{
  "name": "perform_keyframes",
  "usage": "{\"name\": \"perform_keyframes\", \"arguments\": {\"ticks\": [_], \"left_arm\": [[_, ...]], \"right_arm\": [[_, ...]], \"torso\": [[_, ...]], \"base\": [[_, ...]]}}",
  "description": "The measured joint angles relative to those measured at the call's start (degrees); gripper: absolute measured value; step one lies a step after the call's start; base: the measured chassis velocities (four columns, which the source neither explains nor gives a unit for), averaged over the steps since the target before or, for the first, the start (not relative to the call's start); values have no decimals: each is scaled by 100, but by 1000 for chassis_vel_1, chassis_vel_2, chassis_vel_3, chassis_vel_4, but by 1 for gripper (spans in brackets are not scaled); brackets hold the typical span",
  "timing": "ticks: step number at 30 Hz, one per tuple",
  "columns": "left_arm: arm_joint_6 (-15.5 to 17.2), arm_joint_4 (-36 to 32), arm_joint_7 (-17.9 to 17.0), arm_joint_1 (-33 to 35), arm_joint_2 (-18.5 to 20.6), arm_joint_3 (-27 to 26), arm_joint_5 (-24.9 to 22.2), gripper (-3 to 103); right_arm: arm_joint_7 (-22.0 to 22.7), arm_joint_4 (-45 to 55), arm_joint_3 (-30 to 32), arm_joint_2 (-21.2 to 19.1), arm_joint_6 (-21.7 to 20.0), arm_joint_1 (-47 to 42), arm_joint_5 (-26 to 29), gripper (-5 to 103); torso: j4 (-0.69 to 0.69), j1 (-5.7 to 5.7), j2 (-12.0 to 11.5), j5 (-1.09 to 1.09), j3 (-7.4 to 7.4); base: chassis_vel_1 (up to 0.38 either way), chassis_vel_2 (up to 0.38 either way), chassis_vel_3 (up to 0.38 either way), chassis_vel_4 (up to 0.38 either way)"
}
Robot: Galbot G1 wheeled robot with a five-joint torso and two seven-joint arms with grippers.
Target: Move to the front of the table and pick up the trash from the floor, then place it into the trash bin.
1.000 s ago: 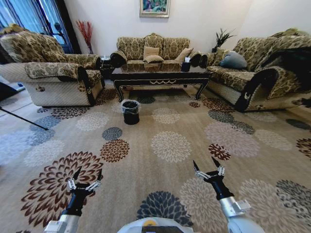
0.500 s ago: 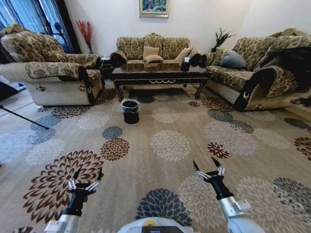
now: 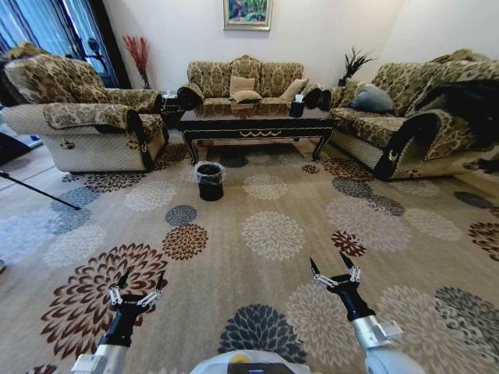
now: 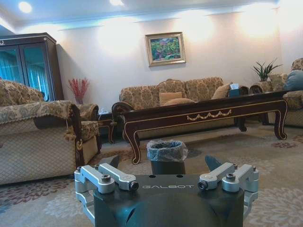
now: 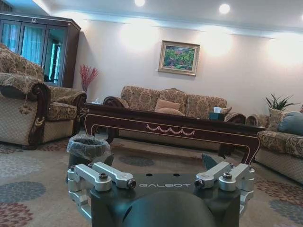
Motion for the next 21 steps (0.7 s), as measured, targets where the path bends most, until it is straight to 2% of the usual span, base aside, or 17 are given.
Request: {"name": "perform_keyframes", "arguments": {"ticks": [21], "left_arm": [[0, 0, 0, 0, 0, 0, 0, 100]], "right_arm": [[0, 0, 0, 0, 0, 0, 0, 100]], "torso": [[0, 92, 460, 0, 370]], "base": [[0, 0, 0, 0]]}}
